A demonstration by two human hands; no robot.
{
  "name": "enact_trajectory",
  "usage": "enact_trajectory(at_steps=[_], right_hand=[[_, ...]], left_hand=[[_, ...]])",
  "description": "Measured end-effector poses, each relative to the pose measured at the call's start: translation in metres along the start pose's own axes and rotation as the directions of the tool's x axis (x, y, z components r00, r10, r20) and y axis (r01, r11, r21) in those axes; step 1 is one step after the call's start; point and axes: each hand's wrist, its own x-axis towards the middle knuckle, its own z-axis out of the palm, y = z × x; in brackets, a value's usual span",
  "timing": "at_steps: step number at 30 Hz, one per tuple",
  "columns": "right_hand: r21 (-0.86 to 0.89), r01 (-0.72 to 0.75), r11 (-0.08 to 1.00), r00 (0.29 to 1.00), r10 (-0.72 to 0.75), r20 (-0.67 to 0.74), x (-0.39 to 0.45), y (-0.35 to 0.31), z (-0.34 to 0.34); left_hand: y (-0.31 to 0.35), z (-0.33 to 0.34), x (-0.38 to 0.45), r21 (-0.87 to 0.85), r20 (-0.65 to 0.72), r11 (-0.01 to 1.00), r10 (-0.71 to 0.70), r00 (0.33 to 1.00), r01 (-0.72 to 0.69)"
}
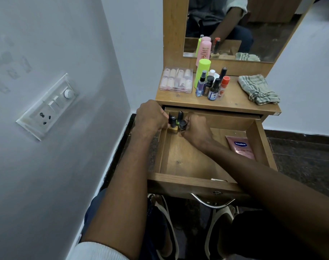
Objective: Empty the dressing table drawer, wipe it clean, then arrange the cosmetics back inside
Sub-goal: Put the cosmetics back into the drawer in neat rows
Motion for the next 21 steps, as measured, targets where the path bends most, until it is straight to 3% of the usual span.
enact_trajectory(at_steps=[12, 21], right_hand=[[-0.012, -0.032, 0.999, 0.998, 0.033, 0.053, -0.004, -0.001, -0.006], [-0.056, -0.048, 0.997, 0.992, 0.055, 0.116, -0.006, -0.003, -0.02]], left_hand=[[0.007, -0.005, -0.004, -0.023, -0.078, 1.0, 0.005, 0.997, -0.007], [0.011, -0.008, -0.006, -0.061, -0.058, 0.987, 0.146, 0.988, -0.149]])
